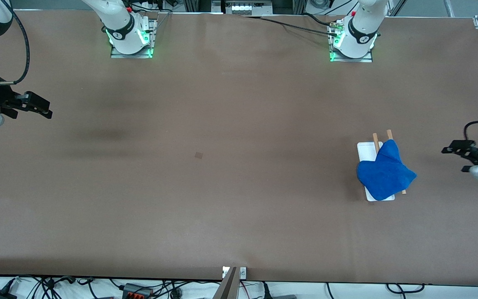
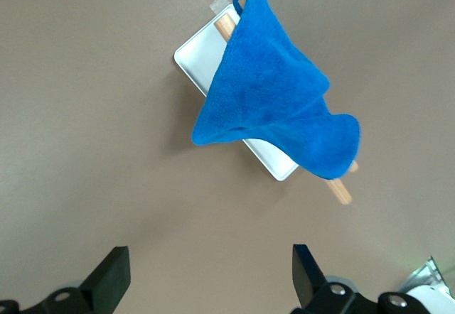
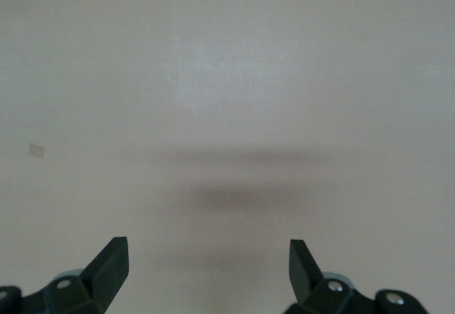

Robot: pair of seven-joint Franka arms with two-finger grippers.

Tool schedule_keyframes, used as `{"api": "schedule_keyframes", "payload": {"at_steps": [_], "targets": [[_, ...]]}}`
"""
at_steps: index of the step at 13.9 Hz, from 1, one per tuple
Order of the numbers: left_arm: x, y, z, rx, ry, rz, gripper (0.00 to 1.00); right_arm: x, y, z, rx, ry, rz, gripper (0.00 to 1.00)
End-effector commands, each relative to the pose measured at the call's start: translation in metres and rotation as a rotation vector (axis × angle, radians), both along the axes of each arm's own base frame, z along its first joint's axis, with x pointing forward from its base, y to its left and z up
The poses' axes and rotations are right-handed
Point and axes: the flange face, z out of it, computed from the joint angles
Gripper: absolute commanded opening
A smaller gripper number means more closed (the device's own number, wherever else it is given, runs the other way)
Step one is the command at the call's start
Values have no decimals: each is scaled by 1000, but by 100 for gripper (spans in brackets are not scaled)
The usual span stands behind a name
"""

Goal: Pass towel and hang on rack
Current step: 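Open the left gripper and draw it back from the rack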

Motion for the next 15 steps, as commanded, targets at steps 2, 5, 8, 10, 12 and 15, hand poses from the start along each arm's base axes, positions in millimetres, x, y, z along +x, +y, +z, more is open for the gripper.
{"api": "schedule_keyframes", "payload": {"at_steps": [2,5,8,10,12,15], "targets": [[-5,-25,51,39,24,67,100,-2,-2,4,-7,4,-1,100],[-14,-55,86,73,48,88,100,-3,-11,4,-6,4,-16,100],[-14,-72,87,91,77,117,100,-3,-6,5,-4,2,-17,100],[-16,-74,88,103,87,140,100,-7,-4,9,-8,7,-12,100],[-15,-91,93,152,100,197,100,-8,-4,11,-6,7,-7,100],[-20,-118,103,229,141,332,100,-9,-1,10,0,11,-13,100]]}}
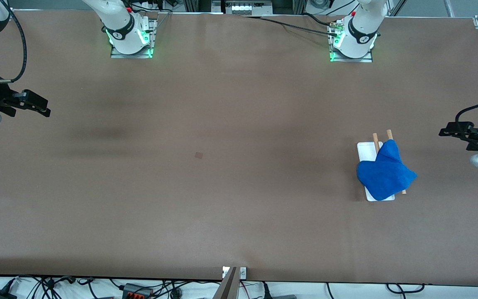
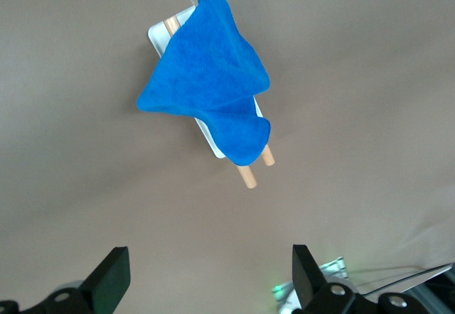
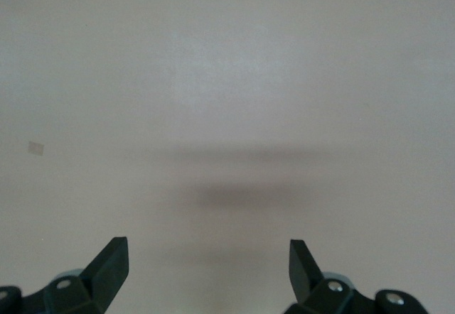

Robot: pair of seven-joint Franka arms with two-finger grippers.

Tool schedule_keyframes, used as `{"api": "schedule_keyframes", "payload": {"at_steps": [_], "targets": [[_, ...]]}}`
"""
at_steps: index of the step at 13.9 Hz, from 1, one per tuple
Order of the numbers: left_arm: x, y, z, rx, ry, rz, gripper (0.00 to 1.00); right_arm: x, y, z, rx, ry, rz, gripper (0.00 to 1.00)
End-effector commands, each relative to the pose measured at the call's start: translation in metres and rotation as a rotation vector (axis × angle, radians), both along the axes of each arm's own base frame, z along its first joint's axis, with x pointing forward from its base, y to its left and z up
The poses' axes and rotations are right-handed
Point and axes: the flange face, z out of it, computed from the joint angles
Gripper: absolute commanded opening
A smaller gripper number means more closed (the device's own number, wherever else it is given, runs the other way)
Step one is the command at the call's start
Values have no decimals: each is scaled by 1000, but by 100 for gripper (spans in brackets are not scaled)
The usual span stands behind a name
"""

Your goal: Pass towel and hang on rack

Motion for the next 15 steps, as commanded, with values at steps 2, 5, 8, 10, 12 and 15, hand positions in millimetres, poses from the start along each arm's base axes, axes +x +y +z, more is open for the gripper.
{"api": "schedule_keyframes", "payload": {"at_steps": [2,5,8,10,12,15], "targets": [[-10,-32,24,93,44,150,100,-7,6,7,-1,10,3,100],[-10,-29,25,98,41,165,100,-8,6,5,-2,15,9,100],[-10,-32,26,101,40,168,100,-9,6,0,-6,23,16,100],[-10,-30,28,117,36,207,100,-9,6,1,-14,20,21,100],[-18,-44,47,142,4,195,100,-9,6,1,-17,17,23,100],[-30,-55,57,234,-96,208,100,-8,6,0,-17,12,23,100]]}}
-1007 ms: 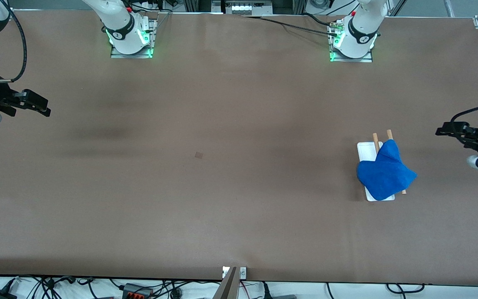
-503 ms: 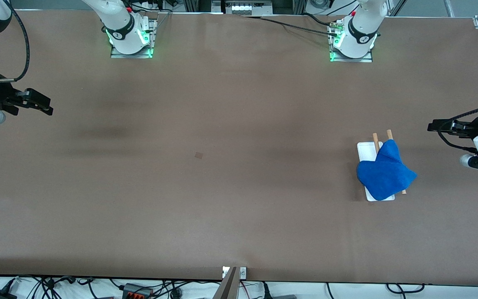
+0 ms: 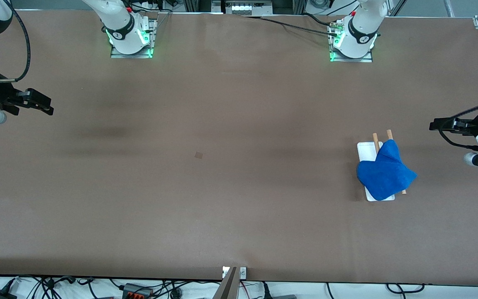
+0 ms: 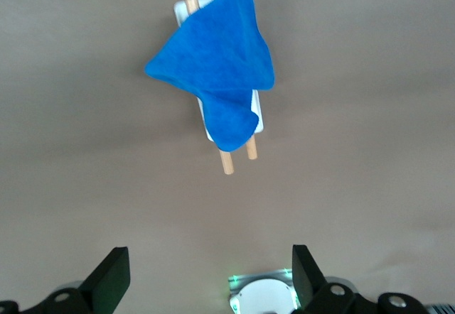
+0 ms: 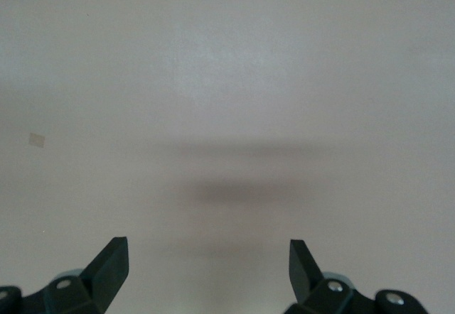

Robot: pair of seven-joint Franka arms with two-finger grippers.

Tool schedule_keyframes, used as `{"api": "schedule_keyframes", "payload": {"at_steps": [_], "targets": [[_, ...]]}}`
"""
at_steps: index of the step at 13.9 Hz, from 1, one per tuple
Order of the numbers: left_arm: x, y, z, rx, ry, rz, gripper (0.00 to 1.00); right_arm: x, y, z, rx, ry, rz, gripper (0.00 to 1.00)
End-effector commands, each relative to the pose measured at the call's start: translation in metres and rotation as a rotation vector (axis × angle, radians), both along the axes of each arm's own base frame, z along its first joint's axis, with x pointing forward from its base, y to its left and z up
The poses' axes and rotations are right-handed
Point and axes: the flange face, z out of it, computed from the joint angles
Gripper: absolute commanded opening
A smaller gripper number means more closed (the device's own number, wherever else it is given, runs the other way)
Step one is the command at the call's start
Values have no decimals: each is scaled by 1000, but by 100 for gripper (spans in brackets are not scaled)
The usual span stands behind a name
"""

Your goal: Pass towel and hang on rack

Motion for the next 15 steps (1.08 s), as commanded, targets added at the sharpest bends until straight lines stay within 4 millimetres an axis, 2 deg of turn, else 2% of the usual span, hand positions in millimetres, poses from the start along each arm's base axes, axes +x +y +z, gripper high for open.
{"api": "schedule_keyframes", "payload": {"at_steps": [1,3,5,7,10,13,15], "targets": [[-30,-8,20,107,-128,13,100,-7,1,3,-16,-6,14,100],[-50,-15,24,137,-223,14,100,-6,1,4,-16,-7,14,100],[-63,-8,27,167,-228,99,100,-3,0,6,-30,-11,23,100],[-77,-11,27,174,-216,106,100,-3,-1,7,-29,-8,21,100],[-92,-13,24,99,-196,142,100,-3,-1,7,-27,-7,20,100],[-95,-15,23,58,-192,159,100,-1,0,9,-28,-27,20,100],[-96,-10,24,18,-194,188,100,-1,8,12,-26,-41,35,100]]}}
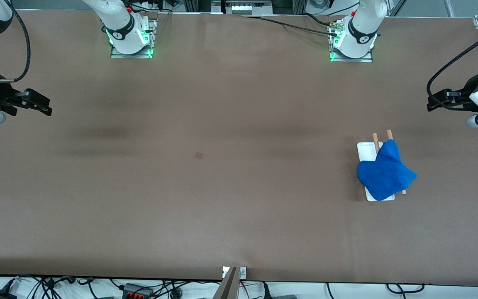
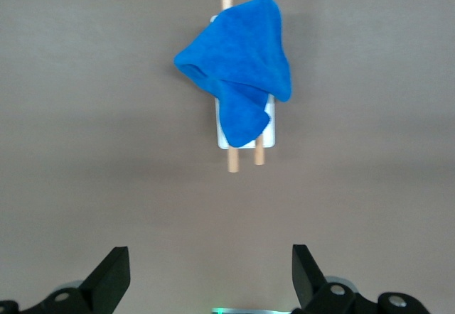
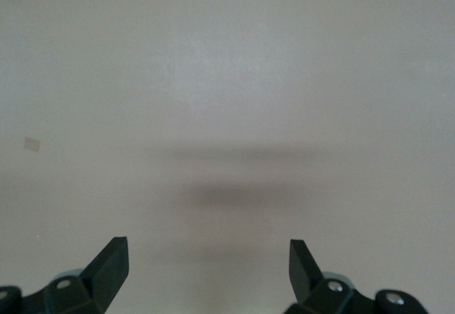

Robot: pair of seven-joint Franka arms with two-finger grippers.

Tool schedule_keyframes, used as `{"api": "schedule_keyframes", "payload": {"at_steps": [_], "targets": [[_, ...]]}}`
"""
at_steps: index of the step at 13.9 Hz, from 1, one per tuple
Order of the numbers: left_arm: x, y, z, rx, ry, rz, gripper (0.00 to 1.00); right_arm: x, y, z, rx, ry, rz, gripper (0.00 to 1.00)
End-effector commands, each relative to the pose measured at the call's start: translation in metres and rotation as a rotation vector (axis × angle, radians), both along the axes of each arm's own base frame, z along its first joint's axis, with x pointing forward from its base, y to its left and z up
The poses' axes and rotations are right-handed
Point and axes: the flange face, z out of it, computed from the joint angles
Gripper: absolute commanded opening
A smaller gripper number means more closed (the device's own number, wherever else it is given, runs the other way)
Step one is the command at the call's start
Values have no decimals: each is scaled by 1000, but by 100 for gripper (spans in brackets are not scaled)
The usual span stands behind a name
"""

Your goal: Pass towel and hang on rack

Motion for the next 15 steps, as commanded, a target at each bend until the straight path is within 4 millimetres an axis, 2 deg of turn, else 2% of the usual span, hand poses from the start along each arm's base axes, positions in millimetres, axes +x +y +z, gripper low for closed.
{"api": "schedule_keyframes", "payload": {"at_steps": [1,7,15], "targets": [[-8,6,4,-37,-23,39,100,-5,8,10,-12,-16,28,100],[-8,-6,4,-48,-24,20,100,-6,7,9,-12,-9,26,100],[-6,-9,5,-43,-35,35,100,-6,7,9,-12,-8,26,100]]}}
